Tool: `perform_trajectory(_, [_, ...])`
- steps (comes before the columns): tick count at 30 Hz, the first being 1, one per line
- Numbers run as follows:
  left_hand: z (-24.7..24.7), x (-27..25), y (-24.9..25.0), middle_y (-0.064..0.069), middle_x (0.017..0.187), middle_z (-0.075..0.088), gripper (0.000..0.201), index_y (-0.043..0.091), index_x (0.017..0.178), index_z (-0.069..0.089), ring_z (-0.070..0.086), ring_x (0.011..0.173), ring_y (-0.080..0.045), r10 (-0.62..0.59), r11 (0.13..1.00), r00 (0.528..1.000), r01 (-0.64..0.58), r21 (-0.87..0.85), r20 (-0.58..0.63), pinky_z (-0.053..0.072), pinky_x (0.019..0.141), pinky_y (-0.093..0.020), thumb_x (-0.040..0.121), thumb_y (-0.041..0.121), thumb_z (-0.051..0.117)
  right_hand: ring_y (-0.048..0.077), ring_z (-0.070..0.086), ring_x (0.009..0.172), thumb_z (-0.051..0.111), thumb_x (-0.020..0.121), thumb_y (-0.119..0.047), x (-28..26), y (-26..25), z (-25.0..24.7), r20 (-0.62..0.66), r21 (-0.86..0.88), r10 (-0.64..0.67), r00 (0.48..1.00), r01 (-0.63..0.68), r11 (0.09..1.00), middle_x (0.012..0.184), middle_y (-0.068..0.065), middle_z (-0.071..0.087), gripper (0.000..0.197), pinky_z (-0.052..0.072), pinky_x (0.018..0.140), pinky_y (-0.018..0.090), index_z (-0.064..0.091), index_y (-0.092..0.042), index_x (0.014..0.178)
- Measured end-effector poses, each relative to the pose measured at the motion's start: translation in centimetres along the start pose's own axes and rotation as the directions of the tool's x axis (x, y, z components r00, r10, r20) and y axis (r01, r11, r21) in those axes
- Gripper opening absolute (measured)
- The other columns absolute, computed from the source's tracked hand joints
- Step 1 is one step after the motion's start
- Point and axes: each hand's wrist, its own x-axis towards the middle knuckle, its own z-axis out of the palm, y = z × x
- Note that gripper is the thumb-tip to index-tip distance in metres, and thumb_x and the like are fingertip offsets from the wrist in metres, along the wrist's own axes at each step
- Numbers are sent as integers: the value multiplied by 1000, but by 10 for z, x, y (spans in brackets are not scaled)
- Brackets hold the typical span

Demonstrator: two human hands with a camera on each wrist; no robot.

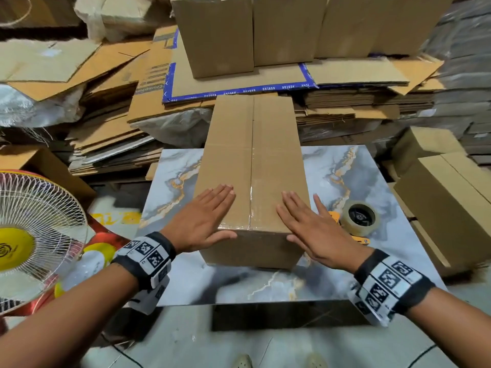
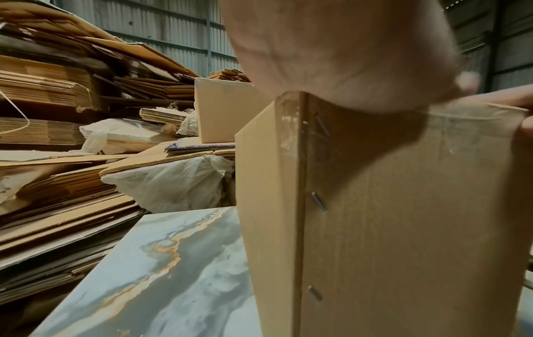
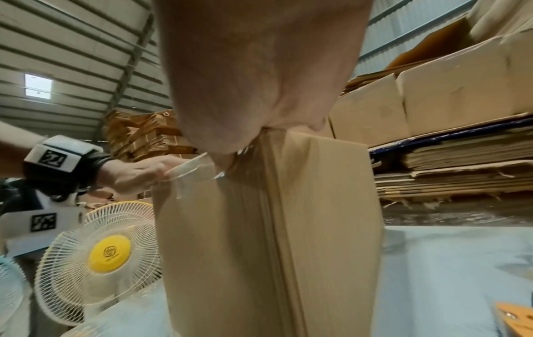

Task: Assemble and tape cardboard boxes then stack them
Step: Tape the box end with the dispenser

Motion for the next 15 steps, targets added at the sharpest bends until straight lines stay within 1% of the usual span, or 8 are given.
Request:
perform_trajectory(3, [3, -3, 3, -15, 158, 39, 84, 6, 150, 46, 35, 148, -31, -88, 987, 984, 65, -146, -155, 30, 120, -49, 101, 69, 21, 15, -19, 154, 5, 97, -68, 8, -5, -14, -48, 141, 101, 994, -93, 986, 168, 5, -13, 78, -3, 125, 55, 21, -25, 160])
perform_trajectory(4, [7, -3, 9, -14, 151, 49, 75, 5, 141, 57, 45, 142, -30, -182, 968, 944, 124, -218, -274, 38, 115, -47, 104, 62, 26, 15, -15, 155, 8, 97, -69, 15, -9, -16, -102, 197, 144, 984, -122, 973, 169, 5, -8, 79, -1, 125, 53, 30, -25, 158])
perform_trajectory(5, [13, -3, 16, -13, 144, 58, 64, 5, 131, 65, 53, 134, -29, -316, 931, 859, 199, -307, -403, 45, 109, -44, 105, 53, 33, 16, -10, 156, 13, 98, -68, 22, -14, -15, -147, 254, 189, 971, -147, 956, 169, 5, -2, 76, 3, 126, 51, 37, -24, 155])
perform_trajectory(7, [26, 2, 33, -13, 133, 66, 45, 4, 117, 72, 61, 124, -27, -611, 781, 569, 319, -537, -551, 50, 101, -40, 104, 34, 41, 22, 6, 157, 23, 99, -59, 35, -24, -5, -195, 303, 284, 939, -218, 928, 168, 10, 13, 67, 17, 125, 52, 47, -21, 150])
perform_trajectory(9, [33, 12, 53, -17, 127, 68, 40, 6, 117, 71, 65, 116, -23, -808, 588, 253, 282, -758, -533, 54, 94, -38, 105, 25, 37, 30, 27, 152, 28, 102, -49, 43, -31, 6, -245, 263, 363, 899, -299, 917, 161, 17, 33, 59, 31, 119, 53, 56, -18, 143])
perform_trajectory(11, [35, 25, 67, -22, 121, 66, 36, 1, 120, 65, 63, 111, -17, -885, 456, -10, 187, -870, -466, 52, 93, -33, 107, 15, 35, 32, 34, 149, 26, 104, -47, 45, -32, 11, -264, 224, 378, 887, -325, 919, 158, 18, 39, 57, 32, 119, 50, 58, -18, 141])
perform_trajectory(13, [37, 37, 77, -25, 119, 59, 31, -6, 122, 58, 55, 111, -28, -909, 342, -193, 158, -926, -369, 46, 97, -36, 107, 10, 36, 29, 27, 152, 14, 104, -53, 43, -31, 8, -238, 200, 351, 905, -308, 930, 161, 15, 33, 66, 26, 121, 49, 53, -20, 146])
perform_trajectory(15, [39, 45, 89, -25, 128, 52, 36, -7, 132, 48, 49, 118, -35, -935, 215, -266, 106, -971, -236, 40, 105, -36, 107, 17, 38, 27, 18, 155, -4, 101, -60, 41, -28, 6, -181, 176, 317, 931, -287, 942, 165, 12, 25, 79, 19, 124, 50, 43, -22, 152])
